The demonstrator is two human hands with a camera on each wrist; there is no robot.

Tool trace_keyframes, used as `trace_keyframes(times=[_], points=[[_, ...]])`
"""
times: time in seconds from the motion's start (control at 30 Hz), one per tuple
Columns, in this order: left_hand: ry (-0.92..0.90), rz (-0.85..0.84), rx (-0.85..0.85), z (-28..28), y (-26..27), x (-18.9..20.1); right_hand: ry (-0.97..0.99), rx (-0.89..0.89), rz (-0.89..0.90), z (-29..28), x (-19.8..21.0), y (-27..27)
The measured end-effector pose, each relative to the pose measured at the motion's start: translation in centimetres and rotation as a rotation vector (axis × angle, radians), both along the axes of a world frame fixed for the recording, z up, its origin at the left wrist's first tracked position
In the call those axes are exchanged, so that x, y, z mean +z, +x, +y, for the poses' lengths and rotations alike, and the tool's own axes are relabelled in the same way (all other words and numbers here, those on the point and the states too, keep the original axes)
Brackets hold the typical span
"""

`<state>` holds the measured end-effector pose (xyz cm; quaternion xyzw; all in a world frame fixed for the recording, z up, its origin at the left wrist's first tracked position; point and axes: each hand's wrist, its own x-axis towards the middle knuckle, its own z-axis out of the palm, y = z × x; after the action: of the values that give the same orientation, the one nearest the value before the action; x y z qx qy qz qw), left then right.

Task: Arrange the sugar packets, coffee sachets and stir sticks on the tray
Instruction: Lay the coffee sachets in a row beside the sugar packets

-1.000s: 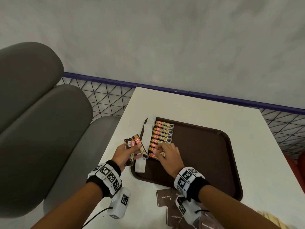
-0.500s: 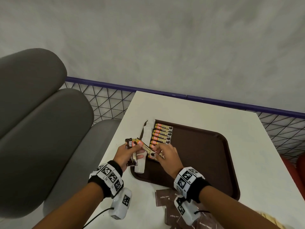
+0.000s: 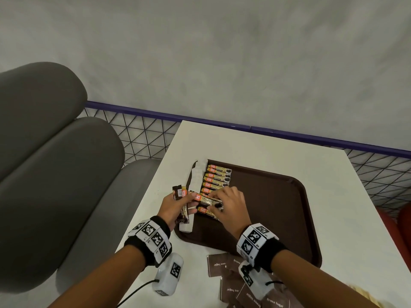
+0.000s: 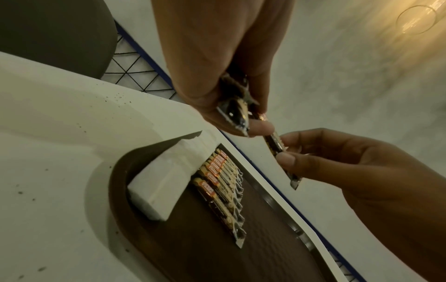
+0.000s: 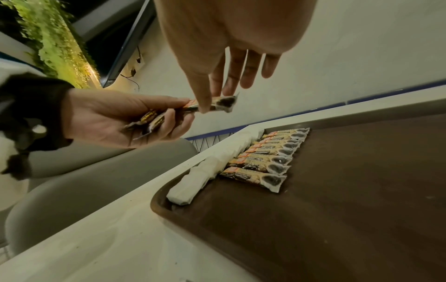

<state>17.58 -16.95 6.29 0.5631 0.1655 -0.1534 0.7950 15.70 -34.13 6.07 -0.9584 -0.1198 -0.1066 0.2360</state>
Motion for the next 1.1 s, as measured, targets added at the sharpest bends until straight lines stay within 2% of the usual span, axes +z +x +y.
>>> trace_keyframes(times=[0.2, 0.33, 0.43, 0.57, 0.7, 0.87, 1.1], points=[[-0.002, 0.021, -0.019, 0.2, -0.1, -0.3, -0.078, -0.06, -0.049, -0.8, -0.7, 0.3], [-0.043, 0.106, 0.111, 2.3, 0.2, -1.4, -0.114, -0.082, 0.103, -2.2, -1.9, -0.6], [-0.1, 0.163, 0.148, 3.9, 0.4, -2.2, -0.19, -0.063, 0.194, -2.3, -3.0, -1.3], [-0.123, 0.164, 0.138, 4.8, 0.5, -2.6, -0.218, -0.037, 0.225, -1.5, -4.3, -1.9], [-0.038, 0.172, 0.108, 5.2, 0.3, -2.7, -0.223, -0.029, 0.256, -0.8, -5.0, -1.8], [-0.023, 0.153, 0.096, 5.6, 0.2, -2.6, -0.244, -0.025, 0.264, -0.3, -5.3, -1.0], [-0.001, 0.191, 0.051, 5.4, 0.0, -2.4, -0.271, -0.044, 0.221, -0.5, -5.7, -0.7]])
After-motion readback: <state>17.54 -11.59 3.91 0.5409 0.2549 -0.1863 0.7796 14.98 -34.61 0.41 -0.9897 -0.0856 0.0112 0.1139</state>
